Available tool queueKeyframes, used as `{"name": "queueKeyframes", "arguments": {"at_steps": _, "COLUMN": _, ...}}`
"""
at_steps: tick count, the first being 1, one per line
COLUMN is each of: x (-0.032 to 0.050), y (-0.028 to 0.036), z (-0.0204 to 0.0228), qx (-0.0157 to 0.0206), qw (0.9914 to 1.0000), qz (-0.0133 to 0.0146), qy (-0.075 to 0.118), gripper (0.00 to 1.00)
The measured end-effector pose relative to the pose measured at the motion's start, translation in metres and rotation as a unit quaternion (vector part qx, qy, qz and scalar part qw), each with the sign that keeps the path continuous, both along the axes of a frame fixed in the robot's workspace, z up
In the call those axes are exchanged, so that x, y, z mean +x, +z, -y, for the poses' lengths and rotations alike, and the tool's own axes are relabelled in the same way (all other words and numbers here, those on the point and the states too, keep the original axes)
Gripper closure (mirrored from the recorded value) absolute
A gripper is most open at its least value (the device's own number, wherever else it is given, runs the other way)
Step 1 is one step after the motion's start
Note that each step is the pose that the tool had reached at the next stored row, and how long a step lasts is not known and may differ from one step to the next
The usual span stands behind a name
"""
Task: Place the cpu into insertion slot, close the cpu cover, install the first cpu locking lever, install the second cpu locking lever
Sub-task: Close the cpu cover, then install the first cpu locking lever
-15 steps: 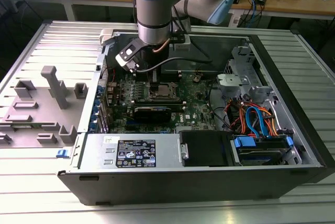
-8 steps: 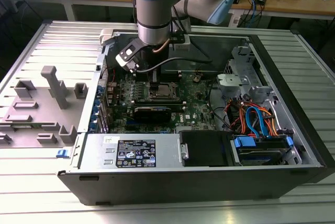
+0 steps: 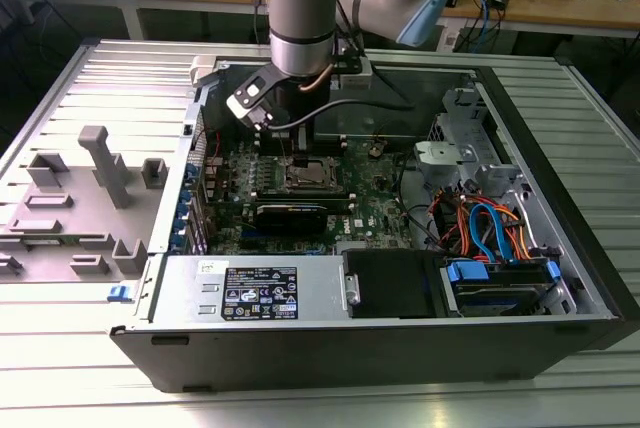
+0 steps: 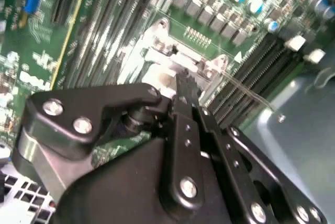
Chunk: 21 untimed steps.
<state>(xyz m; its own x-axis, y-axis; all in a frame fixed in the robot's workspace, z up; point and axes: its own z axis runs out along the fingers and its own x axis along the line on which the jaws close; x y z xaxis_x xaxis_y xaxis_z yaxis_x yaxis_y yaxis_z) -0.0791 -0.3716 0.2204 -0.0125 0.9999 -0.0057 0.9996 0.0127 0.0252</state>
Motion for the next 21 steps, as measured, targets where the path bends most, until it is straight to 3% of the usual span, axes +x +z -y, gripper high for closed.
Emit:
{"name": "queueKeyframes", "arguments": {"at_steps": 4, "x": 0.0098, "y": -0.0001, "z": 0.0001, "qx": 0.0000, "qw": 1.00000, "qz": 0.0000, "qy": 0.000, "gripper": 0.89}}
{"name": "queueKeyframes", "arguments": {"at_steps": 21, "x": 0.0118, "y": 0.0012, "z": -0.0001, "qx": 0.0001, "qw": 1.00000, "qz": 0.0000, "qy": 0.000, "gripper": 0.89}}
